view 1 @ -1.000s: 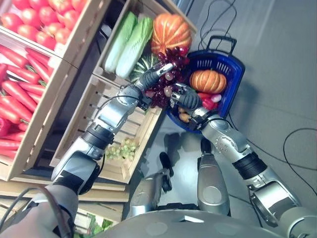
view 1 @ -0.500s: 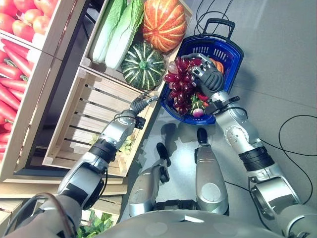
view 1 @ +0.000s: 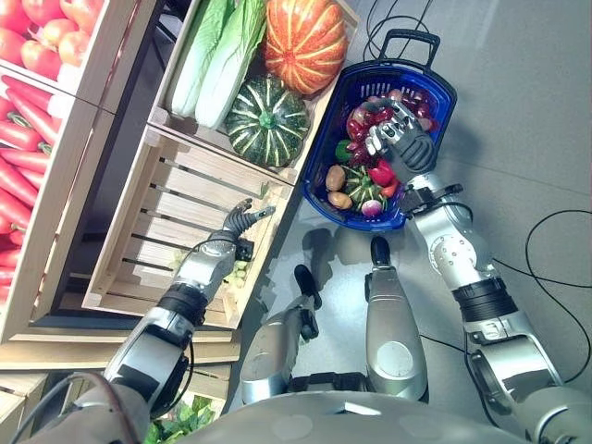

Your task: Pick up fruits and vegetables into the basket

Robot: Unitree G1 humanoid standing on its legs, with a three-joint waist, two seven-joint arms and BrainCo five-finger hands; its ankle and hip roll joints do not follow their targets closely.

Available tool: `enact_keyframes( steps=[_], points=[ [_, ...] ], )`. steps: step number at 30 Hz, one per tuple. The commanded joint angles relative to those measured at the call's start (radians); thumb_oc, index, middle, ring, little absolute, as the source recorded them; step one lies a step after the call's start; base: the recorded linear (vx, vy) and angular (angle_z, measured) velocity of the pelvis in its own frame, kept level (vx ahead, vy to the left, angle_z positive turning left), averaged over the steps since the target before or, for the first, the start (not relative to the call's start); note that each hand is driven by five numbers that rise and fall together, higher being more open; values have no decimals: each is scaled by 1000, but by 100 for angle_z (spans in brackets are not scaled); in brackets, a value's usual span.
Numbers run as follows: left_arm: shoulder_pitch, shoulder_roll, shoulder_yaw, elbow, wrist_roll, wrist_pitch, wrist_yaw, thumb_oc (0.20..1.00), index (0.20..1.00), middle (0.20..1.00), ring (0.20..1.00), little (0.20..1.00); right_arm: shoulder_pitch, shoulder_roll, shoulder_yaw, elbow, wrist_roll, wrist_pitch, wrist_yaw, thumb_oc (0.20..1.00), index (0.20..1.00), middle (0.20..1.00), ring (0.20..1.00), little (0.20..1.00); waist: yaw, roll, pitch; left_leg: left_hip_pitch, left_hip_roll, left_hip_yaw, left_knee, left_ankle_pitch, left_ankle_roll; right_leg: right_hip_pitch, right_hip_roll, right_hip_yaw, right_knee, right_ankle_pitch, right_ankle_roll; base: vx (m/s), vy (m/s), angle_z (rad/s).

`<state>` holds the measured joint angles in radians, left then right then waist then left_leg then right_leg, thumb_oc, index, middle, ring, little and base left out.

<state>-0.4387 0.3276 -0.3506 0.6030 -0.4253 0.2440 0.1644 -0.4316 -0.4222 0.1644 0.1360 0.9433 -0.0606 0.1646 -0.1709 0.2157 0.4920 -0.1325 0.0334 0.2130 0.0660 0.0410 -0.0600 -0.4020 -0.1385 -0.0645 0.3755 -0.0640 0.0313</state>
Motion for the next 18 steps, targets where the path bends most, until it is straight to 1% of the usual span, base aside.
enact_keyframes(
  steps=[1, 3, 4, 7, 8, 9, 10, 13, 14, 16, 18],
  points=[
    [33, 41, 58, -15, -64, -89, -15, 1000, 1000, 1000, 1000, 1000, -11, 22, -44, -82, 53, -77, 21, 200, 200, 200, 200, 200, -14, 0, 5, -83, -21, -12, 135, -13, -2, 37, -10, -63, 58, -74, 1, 0, 0, 0],
    [48, 41, 65, -21, -79, -104, -22, 1000, 1000, 1000, 1000, 1000, -8, 17, -54, -62, 63, -83, 19, 200, 200, 200, 200, 200, -11, 4, 10, -91, -22, -12, 139, -13, -3, 30, -10, -63, 64, -75, 1, 0, 0, 0],
    [72, 39, 79, -35, -119, -145, -32, 1000, 1000, 1000, 1000, 1000, -6, 7, -72, -17, 79, -94, 13, 200, 200, 200, 200, 200, -5, 10, 21, -103, -24, -15, 146, -13, -2, 17, -11, -64, 75, -77, -1, 0, 0, 0],
    [96, 39, 93, -50, -149, -160, -28, 1000, 1000, 1000, 1000, 1000, -7, -6, -92, 28, 102, -106, 12, 200, 200, 200, 200, 200, 3, 15, 28, -120, -27, -16, 151, -13, -2, 2, -13, -67, 82, -80, -2, 0, 0, 0],
    [117, 37, 99, -52, -169, -179, -26, 1000, 1000, 1000, 1000, 1000, -8, -13, -106, 57, 111, -107, 5, 200, 200, 200, 200, 200, 10, 19, 28, -134, -29, -18, 153, -12, -1, -11, -13, -69, 86, -80, -2, 0, 0, 0],
    [123, 38, 104, -53, -176, -183, -29, 1000, 1000, 1000, 1000, 1000, -9, -19, -111, 69, 119, -106, 6, 200, 200, 200, 200, 200, 13, 21, 28, -141, -30, -18, 155, -11, -1, -18, -13, -69, 89, -81, -2, -26, -21, 4],
    [137, 38, 112, -56, -192, -188, -27, 1000, 1000, 1000, 1000, 1000, -12, -27, -122, 96, 126, -100, -4, 200, 200, 200, 200, 200, 19, 24, 28, -153, -32, -19, 157, -11, -1, -28, -14, -71, 93, -82, -3, 0, 0, 0],
    [166, 46, 129, -57, -203, -204, -39, 1000, 1000, 1000, 1000, 1000, -28, -62, -151, 179, 155, -89, 5, 200, 200, 200, 200, 200, 36, 30, 28, -189, -34, -19, 169, -10, -1, -64, -15, -75, 109, -84, -3, -32, -30, 5],
    [174, 50, 133, -55, -213, -219, -37, 1000, 1000, 1000, 1000, 1000, -45, -84, -165, 236, 167, -78, 11, 200, 200, 200, 200, 200, 46, 34, 28, -210, -36, -20, 174, -9, -1, -82, -17, -77, 115, -85, -3, -45, -42, 8],
    [176, 59, 139, -57, -227, -221, -38, 1000, 1000, 1000, 1000, 1000, -68, -110, -175, 291, 185, -55, -7, 200, 200, 200, 200, 200, 58, 38, 28, -237, -38, -20, 183, -10, 0, -110, -20, -79, 126, -86, -4, -46, -46, 16],
    [174, 73, 143, -66, -242, -231, -38, 1000, 1000, 1000, 1000, 1000, -121, -146, -189, 394, 222, -28, 8, 200, 200, 200, 200, 200, 76, 46, 28, -278, -39, -20, 192, -9, 1, -148, -21, -81, 140, -89, -4, -47, -54, 18]
  ],
)
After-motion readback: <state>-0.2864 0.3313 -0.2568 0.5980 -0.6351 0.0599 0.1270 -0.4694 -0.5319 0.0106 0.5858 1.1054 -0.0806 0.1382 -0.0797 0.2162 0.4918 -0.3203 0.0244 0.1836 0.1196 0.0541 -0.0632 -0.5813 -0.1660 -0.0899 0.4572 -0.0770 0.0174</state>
